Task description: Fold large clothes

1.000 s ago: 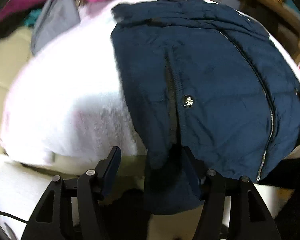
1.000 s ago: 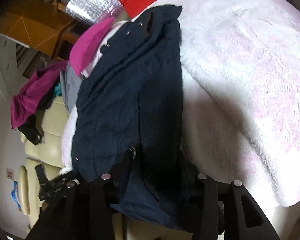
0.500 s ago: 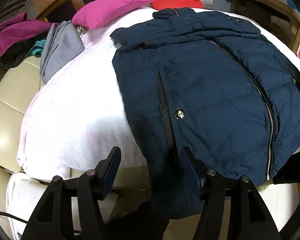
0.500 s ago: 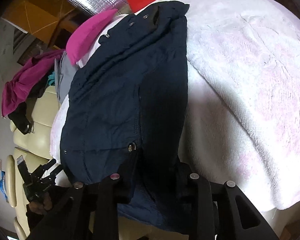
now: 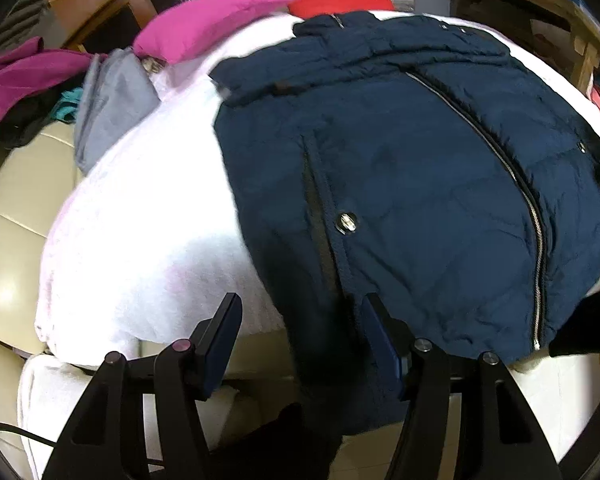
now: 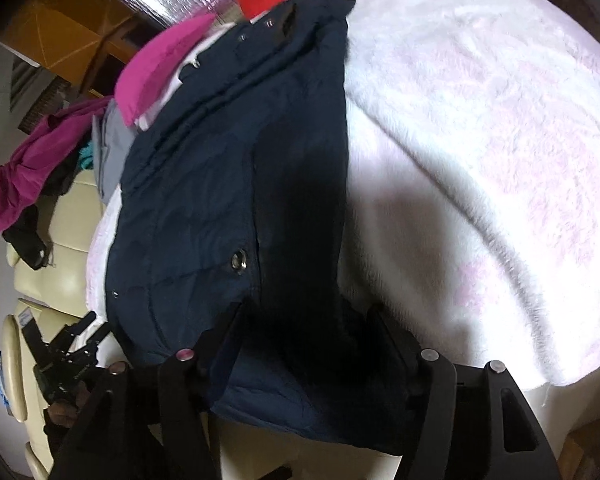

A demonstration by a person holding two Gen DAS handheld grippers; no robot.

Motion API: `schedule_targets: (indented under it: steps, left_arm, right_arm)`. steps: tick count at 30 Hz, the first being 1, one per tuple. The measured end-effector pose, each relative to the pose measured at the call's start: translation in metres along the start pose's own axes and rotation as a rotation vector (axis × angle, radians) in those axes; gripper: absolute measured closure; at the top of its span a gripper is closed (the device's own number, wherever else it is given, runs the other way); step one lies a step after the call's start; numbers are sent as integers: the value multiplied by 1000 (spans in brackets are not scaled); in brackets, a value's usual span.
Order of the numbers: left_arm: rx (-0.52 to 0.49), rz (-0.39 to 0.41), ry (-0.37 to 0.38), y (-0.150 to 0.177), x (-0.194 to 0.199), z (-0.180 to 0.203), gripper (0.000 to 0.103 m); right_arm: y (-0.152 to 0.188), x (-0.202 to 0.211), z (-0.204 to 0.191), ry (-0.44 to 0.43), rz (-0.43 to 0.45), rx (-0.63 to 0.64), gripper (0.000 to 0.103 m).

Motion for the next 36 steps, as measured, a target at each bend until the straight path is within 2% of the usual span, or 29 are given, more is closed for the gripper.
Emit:
schedule_targets:
  steps: [1, 3, 5, 9, 10, 11, 13, 14, 15, 18, 19, 20, 21, 22, 23, 27, 30, 32, 35, 36]
  left_arm:
    - [7, -16, 17, 2, -1, 2, 40]
    - [41, -65, 80, 9, -8, 6, 40]
    - [105, -114, 149, 16, -14, 9, 40]
    - [210, -108, 225, 12, -14, 6, 40]
    - [254, -102, 253, 11, -13, 3, 43]
    - [279, -100, 265, 11, -13, 1, 55]
    - [315, -100, 267, 11, -14, -5, 71]
    - [336, -101, 272, 11, -14, -7, 76]
    - [364, -101, 284, 12, -13, -10, 78]
    - [434, -108, 312, 11, -14, -18, 78]
    - [437, -118, 304, 14, -16, -18, 77]
    - [436, -137, 293, 17, -19, -18, 67]
    - [435, -159, 287, 21, -21, -17, 58]
    - [435, -175, 285, 23, -23, -16, 43]
    - [431, -195, 285, 25, -28, -16, 38]
    - [384, -289, 270, 43, -39, -4, 38]
    - [367, -296, 276, 45, -41, 3, 40]
    - [360, -283, 287, 43, -40, 6, 64]
    - [342, -270, 276, 40, -41, 11, 80]
    - [342, -266, 277, 40, -41, 11, 81]
  right_arm:
    - [1, 0, -4, -9, -4, 16, 38]
    - [5, 1, -17, -51, -17, 48, 50]
    - [6, 4, -25, -64, -3, 97, 51]
    - [8, 0, -17, -54, -28, 64, 51]
    - [10, -1, -15, -58, -39, 50, 51]
    - [10, -2, -15, -62, -43, 49, 51]
    - [11, 1, -19, -68, -44, 68, 51]
    - [11, 2, -20, -75, -41, 79, 56]
    - [10, 6, -26, -97, -30, 92, 62]
    - [0, 21, -44, -191, 38, 117, 65]
    - [0, 22, -46, -196, 46, 128, 65]
    - [1, 20, -45, -185, 38, 133, 62]
    - [5, 12, -39, -158, 4, 118, 54]
    - [8, 7, -32, -136, -23, 99, 50]
    - [12, 0, -25, -108, -48, 82, 50]
    - [10, 4, -25, -125, -41, 71, 50]
    - [12, 4, -23, -102, -42, 103, 52]
    - [14, -1, -18, -93, -60, 77, 52]
    - [14, 2, -17, -92, -60, 83, 53]
    - [15, 3, -19, -87, -60, 91, 54]
Point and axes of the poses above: each gripper's, at about its wrist camera, not at the fingertips, and x roughly against the way its jaws point, z to its right, y to its underside, the point moved 9 cm from there along -x, roughly the way its jaws point, and after that the axes turned 15 degrees about z, right-handed, at the moved point
